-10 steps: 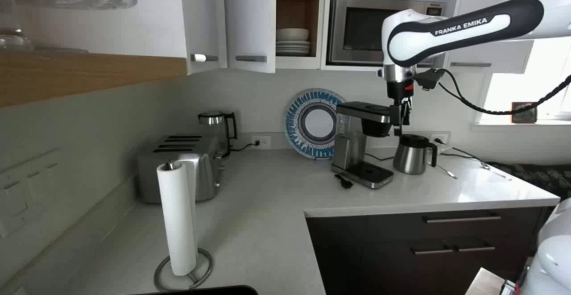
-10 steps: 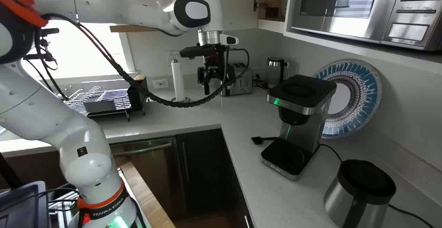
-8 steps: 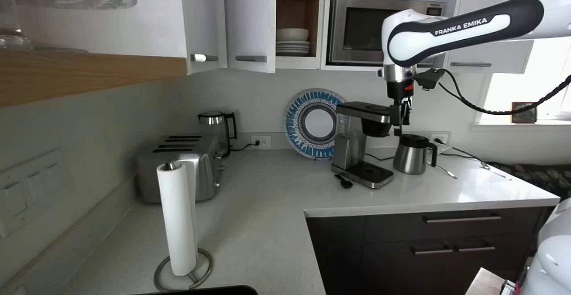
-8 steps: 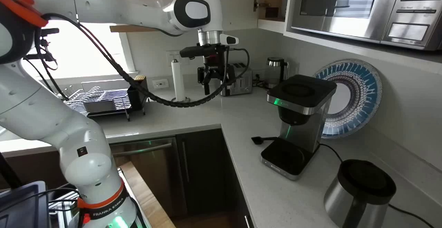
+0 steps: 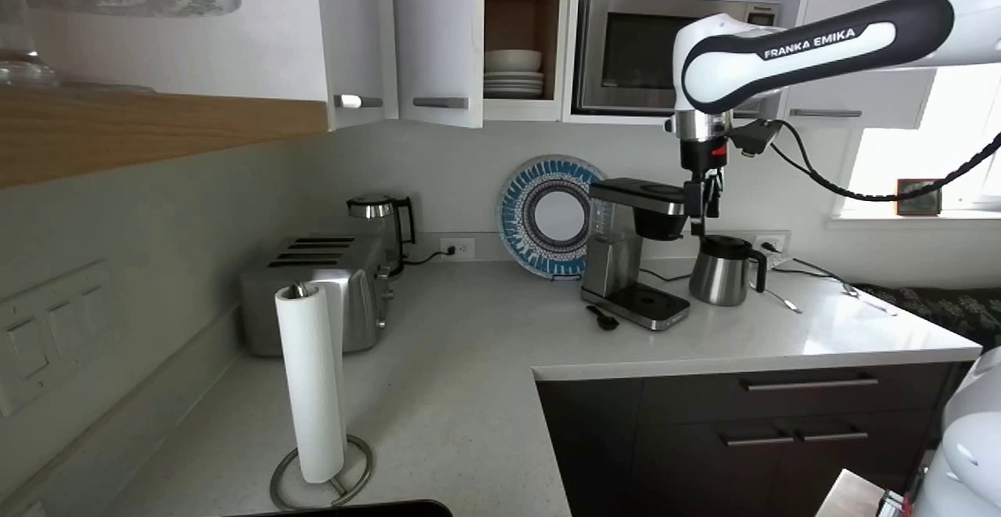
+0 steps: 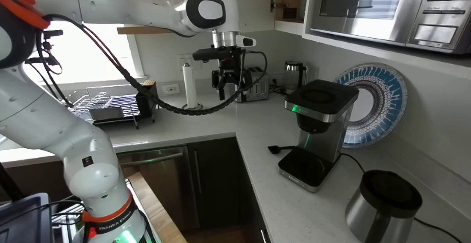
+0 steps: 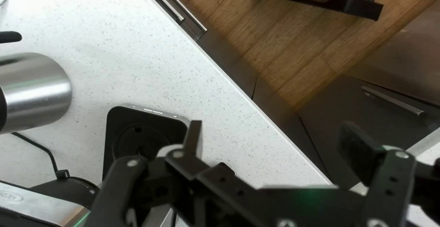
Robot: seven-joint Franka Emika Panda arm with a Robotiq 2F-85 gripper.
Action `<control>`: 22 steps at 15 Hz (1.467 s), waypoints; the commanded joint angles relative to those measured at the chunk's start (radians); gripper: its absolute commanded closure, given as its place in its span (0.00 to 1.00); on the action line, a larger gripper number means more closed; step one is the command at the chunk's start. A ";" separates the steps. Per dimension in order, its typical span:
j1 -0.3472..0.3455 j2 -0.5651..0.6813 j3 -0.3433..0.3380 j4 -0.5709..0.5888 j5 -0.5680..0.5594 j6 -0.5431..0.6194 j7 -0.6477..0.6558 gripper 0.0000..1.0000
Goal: Open the coffee making machine lid
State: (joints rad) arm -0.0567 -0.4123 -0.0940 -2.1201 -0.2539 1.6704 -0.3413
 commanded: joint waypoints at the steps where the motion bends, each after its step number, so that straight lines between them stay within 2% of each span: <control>1: -0.010 0.018 -0.069 0.035 0.046 0.021 -0.027 0.00; 6: -0.033 0.042 -0.226 0.065 0.293 0.038 -0.110 0.00; 11: -0.054 0.131 -0.343 0.141 0.571 -0.002 -0.188 0.00; 13: -0.066 0.146 -0.369 0.151 0.685 0.068 -0.243 0.00; 14: -0.082 0.117 -0.326 0.123 0.605 0.037 -0.203 0.00; 16: -0.092 0.138 -0.340 0.143 0.659 0.055 -0.229 0.00; 22: -0.106 0.163 -0.349 0.151 0.699 0.077 -0.223 0.00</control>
State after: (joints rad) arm -0.1290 -0.2724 -0.4525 -1.9733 0.4089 1.7414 -0.5693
